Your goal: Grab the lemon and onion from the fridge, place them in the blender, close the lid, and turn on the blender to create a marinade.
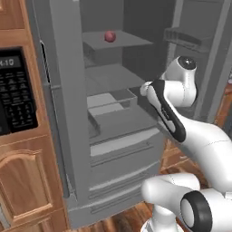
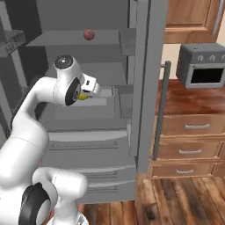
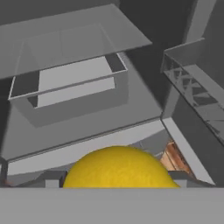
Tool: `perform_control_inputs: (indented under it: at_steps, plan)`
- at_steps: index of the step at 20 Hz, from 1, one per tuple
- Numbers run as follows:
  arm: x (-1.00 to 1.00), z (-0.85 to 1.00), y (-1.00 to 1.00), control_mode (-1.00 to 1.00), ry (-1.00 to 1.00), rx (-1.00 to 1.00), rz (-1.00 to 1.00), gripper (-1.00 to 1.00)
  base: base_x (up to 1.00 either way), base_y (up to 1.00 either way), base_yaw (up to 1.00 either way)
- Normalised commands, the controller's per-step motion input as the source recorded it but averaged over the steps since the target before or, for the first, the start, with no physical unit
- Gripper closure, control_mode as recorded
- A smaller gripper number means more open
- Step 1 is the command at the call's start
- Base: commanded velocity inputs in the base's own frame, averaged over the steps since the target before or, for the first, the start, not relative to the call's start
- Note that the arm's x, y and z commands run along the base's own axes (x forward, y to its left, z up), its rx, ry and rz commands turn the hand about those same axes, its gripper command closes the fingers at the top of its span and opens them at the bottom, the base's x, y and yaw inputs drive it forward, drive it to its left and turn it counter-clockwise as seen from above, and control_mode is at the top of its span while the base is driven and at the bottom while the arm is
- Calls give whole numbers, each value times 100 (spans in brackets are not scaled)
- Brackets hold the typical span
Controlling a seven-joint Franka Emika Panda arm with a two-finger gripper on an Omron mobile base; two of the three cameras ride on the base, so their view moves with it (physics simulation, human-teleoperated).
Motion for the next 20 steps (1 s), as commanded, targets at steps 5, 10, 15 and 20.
perform_control_inputs:
  at_steps: [5,10,15,20]
  plan:
    - [0,0,0,100,0,0,0,100,-41,40,-73]
    - [0,0,0,100,0,0,0,100,-50,38,-84]
    - [0,0,0,100,0,0,0,100,-42,18,-87]
    - [0,0,0,100,0,0,0,100,-7,-6,-70]
